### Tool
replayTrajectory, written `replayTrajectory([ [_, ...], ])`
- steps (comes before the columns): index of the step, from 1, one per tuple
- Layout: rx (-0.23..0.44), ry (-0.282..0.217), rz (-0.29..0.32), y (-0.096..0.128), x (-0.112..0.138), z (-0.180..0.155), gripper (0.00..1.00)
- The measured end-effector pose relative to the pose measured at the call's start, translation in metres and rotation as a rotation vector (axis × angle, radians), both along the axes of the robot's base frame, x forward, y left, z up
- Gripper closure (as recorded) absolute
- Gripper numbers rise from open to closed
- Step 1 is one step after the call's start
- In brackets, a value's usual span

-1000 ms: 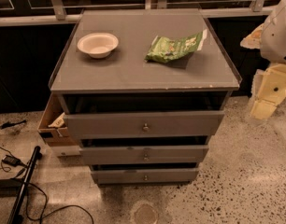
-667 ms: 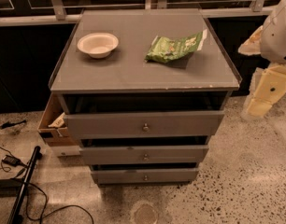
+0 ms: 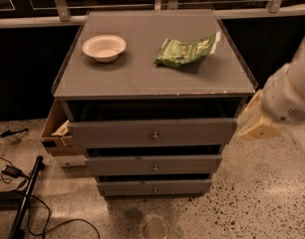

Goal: Open bottom drawer

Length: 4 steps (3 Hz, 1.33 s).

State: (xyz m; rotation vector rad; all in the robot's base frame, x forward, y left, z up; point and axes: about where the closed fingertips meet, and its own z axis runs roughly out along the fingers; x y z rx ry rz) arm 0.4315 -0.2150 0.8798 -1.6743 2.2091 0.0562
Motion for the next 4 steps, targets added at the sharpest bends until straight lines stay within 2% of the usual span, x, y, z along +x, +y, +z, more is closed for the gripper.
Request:
replayTrajectory([
  [1, 0.121, 0.065, -0.020, 0.000, -0.001, -0.100, 0.86],
  [2, 0.147, 0.045, -0.041, -0.001, 0.014, -0.123, 1.00],
  [3, 0.144, 0.045, -0.038, 0.000, 0.012, -0.120, 1.00],
  [4, 0.159, 0.043, -0.040, 0.000, 0.011, -0.150, 1.00],
])
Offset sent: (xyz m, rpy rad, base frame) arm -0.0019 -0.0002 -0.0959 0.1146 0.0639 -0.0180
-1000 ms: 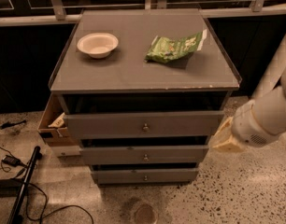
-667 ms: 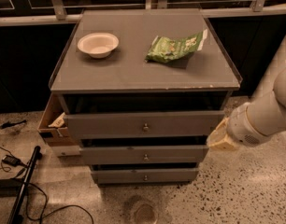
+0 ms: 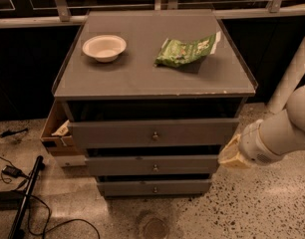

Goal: Open bottom drawer

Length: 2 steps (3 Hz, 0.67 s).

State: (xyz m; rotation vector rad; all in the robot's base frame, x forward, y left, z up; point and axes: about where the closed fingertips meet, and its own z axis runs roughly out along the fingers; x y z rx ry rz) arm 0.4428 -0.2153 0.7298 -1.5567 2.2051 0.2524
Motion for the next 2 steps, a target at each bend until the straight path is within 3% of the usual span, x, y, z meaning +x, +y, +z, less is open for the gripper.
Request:
replayTrajectory([
  [2, 0.141, -0.007, 0.023, 0.032, 0.013, -0.169, 1.00],
])
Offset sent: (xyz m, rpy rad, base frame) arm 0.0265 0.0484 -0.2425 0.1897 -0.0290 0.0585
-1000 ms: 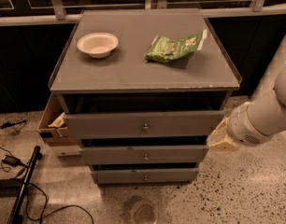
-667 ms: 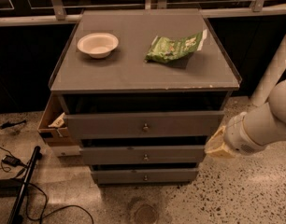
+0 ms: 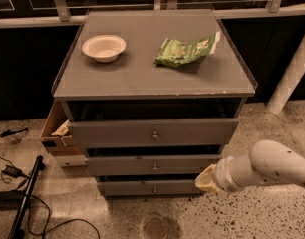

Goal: Open bottom drawer

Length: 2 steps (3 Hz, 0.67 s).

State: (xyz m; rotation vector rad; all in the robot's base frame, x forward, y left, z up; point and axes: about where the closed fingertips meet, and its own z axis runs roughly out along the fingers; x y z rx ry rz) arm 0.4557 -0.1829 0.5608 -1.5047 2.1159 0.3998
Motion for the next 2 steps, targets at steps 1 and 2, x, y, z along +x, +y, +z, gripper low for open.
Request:
replayTrajectory([
  [1, 0.000, 0.000, 0.000, 0.000, 0.000, 0.000, 1.00],
  [2, -0.010, 0.008, -0.003, -0.002, -0.002, -0.023, 1.00],
])
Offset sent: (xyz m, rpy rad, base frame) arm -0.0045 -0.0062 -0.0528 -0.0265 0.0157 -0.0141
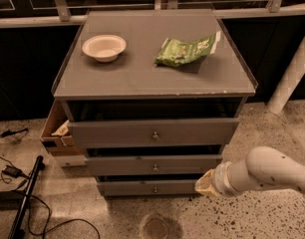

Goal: Open bottom drawer

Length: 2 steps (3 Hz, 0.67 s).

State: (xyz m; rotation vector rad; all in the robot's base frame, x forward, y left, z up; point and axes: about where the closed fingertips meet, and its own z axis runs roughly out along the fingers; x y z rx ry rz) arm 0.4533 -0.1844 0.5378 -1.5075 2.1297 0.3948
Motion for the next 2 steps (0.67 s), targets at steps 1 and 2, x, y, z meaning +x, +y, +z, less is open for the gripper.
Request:
replayTrajectory([
  [1, 0.013, -0.007, 0.000, 0.005, 0.001, -0.048, 1.00],
  [2, 0.056, 0.007, -0.015, 0.015, 0.008, -0.110, 1.00],
])
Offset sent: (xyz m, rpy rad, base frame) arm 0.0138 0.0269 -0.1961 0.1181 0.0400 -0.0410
